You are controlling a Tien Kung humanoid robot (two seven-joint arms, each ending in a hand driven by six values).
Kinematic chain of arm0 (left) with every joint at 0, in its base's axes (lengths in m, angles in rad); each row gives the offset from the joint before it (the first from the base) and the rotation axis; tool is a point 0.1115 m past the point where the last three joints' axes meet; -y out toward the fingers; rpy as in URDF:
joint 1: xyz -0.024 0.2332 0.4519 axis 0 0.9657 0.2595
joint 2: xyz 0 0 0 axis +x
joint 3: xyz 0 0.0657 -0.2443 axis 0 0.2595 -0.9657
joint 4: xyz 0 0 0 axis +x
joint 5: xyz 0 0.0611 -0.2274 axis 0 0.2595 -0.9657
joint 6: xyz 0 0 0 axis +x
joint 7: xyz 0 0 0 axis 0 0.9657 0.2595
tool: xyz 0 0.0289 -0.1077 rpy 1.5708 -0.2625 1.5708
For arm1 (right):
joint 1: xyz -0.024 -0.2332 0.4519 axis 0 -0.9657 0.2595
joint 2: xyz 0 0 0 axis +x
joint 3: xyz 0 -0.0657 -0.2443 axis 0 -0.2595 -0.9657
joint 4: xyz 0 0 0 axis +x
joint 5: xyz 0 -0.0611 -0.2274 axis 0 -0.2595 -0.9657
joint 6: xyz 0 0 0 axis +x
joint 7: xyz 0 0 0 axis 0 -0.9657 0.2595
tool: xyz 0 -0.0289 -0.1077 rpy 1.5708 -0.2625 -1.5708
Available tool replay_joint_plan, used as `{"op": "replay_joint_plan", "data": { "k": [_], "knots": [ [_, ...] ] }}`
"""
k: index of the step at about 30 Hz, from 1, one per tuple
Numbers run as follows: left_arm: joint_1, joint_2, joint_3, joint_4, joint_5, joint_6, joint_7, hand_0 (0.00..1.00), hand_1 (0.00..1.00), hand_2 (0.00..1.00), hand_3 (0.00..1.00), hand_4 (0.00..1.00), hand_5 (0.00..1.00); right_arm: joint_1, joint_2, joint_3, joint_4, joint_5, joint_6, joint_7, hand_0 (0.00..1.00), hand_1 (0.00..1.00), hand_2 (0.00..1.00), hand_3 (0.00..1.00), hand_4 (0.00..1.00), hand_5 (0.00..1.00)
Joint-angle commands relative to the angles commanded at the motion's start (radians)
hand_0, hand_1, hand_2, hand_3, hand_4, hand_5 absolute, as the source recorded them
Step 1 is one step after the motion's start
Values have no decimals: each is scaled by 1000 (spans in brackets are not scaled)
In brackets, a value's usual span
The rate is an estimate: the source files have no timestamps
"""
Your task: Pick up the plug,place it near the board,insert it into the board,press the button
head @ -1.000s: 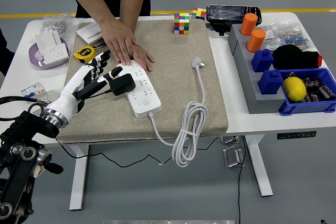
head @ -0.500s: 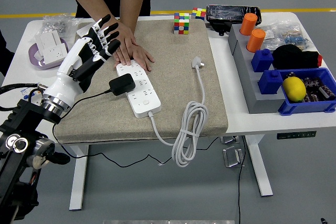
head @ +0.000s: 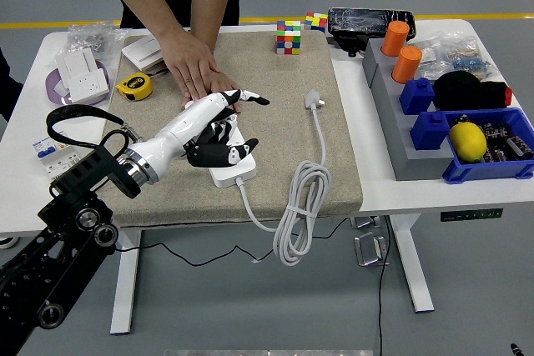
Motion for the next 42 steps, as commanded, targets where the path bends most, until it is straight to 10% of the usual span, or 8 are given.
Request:
{"op": "replay_joint_plan", "data": {
  "k": [7, 21, 42],
  "knots": [
    [-22, 0, 36, 137, 260, 15, -24, 113, 25, 136, 858, 686, 2, 2, -1, -2, -1, 3, 0, 0, 785, 732, 732, 759, 998, 998],
    [-15, -14, 23, 299, 260, 39, -40, 107, 23, 135, 841, 673, 2, -2, -2, -6, 0, 3, -1, 0, 785, 732, 732, 759, 998, 998],
    [-14, -21, 30, 343, 260, 53, -47, 107, 22, 134, 835, 660, 2, -6, -1, -5, 0, 3, -1, 0, 785, 732, 731, 758, 998, 998]
  ]
}}
